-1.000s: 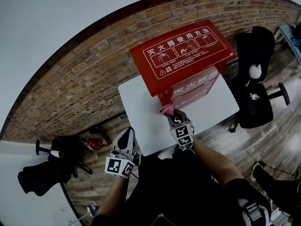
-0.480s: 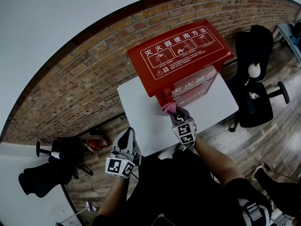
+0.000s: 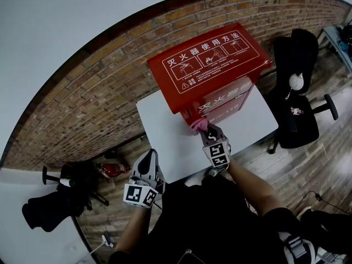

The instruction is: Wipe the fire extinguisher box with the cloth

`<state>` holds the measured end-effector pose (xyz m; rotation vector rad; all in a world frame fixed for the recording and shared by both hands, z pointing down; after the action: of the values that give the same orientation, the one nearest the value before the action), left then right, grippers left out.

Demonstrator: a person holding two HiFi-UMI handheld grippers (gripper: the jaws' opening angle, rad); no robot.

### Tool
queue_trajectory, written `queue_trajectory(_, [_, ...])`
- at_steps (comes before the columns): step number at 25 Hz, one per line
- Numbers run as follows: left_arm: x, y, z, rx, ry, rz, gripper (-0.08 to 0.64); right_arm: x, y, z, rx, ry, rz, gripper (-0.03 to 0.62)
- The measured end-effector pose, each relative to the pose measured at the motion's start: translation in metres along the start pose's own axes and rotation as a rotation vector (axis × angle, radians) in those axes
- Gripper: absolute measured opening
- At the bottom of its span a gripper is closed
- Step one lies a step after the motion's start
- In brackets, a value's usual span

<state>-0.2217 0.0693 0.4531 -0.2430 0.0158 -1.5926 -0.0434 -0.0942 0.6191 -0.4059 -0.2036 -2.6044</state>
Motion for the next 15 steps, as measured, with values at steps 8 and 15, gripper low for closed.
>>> queue_trajectory(8, [0.003, 0.001, 0.0, -0.004, 0.001, 0.004, 0.049, -0.003, 0.01, 0.003, 0.014, -0.005, 0.025, 0.071])
queue_trajectory(15, [0.005, 0.002, 0.0, -0.01, -0.005, 0.006, 0.049, -0.008, 0.019, 0.004, 0.023, -0.005, 0.048, 0.071])
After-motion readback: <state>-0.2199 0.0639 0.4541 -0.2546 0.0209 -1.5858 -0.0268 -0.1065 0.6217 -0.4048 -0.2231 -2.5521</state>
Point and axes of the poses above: the fingertips, and each gripper's own axes: x forward along the fingers, y to its right, z out of its underside, the point moved 5 cm from there along -x, backward along the fingers, and after that the axes turned 13 degrees about -z, right-handed, at the moved point
